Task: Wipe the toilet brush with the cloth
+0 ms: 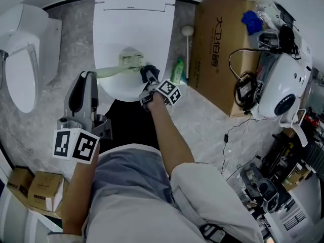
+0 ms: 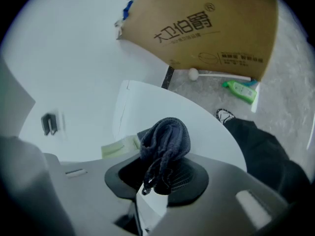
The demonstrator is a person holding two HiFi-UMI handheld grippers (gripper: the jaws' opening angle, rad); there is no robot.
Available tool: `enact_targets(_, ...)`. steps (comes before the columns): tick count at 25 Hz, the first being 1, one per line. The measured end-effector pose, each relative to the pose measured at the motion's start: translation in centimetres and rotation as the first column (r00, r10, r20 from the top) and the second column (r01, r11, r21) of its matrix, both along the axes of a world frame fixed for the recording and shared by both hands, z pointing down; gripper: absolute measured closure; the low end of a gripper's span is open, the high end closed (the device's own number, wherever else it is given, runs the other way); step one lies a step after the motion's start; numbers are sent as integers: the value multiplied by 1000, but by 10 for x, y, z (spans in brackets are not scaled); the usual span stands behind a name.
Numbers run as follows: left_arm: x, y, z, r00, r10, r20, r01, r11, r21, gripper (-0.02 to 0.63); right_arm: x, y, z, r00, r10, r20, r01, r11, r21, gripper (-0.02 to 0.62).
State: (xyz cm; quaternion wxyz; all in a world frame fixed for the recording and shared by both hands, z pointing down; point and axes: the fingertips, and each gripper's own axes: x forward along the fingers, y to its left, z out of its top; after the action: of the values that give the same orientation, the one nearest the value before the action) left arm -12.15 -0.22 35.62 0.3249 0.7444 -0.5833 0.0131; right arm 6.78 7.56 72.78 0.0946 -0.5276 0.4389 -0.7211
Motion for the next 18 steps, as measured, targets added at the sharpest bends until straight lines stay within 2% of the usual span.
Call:
enact_targets(2, 0, 0, 0, 1000, 6, -2, -6, 1000, 1, 606, -6, 4, -1, 992, -101, -72, 101, 995, -1, 502)
enact_targets(4, 1, 1, 0, 1000, 11, -3, -11, 1000, 2, 606, -14, 8, -3, 982, -160, -100, 160, 987, -6, 502)
enact_targets(11, 1, 4, -1, 1000, 15, -7, -15, 1000, 9, 606, -43, 15, -7, 972, -220, -77, 221, 975, 6, 502)
enact_targets(13, 1, 4, 0, 1000, 18, -9, -18, 1000, 10, 606, -50, 15, -7, 979, -196, -59, 197, 980, 3, 502)
enact_targets(18, 0, 3, 1, 1000, 22, -17, -22, 1000, 11, 606, -66, 16, -9, 999, -43, 32, 44, 999, -23, 502)
